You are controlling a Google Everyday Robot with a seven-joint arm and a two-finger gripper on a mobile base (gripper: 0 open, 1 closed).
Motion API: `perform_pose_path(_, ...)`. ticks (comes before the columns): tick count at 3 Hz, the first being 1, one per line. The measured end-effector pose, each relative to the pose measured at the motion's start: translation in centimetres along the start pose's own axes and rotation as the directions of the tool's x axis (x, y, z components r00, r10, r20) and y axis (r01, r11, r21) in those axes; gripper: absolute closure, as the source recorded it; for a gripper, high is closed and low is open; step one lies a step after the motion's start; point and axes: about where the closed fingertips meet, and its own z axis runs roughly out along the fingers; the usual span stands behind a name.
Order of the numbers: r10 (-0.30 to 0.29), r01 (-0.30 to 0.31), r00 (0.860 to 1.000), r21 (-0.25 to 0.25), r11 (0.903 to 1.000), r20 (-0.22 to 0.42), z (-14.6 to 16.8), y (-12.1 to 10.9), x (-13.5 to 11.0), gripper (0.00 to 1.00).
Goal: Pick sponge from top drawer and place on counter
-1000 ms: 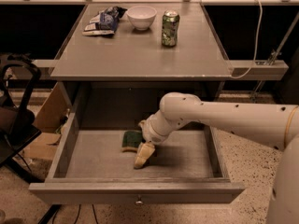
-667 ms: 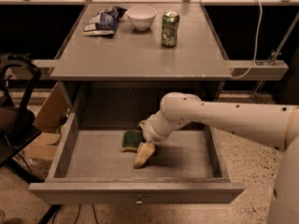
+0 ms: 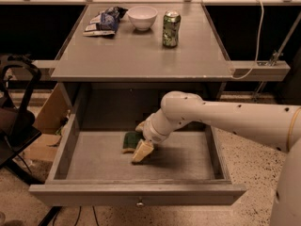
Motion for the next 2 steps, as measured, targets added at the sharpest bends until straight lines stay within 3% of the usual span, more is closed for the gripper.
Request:
perform_pose_path(1, 0.000, 0.000, 1.000, 0.000, 1.0000, 0.000, -0.22, -0.05, -0.13, 1.00)
perform_pose_path(2, 0.000, 0.000, 1.000, 0.000, 1.0000, 0.000, -1.02, -0.13, -0.63, 1.00)
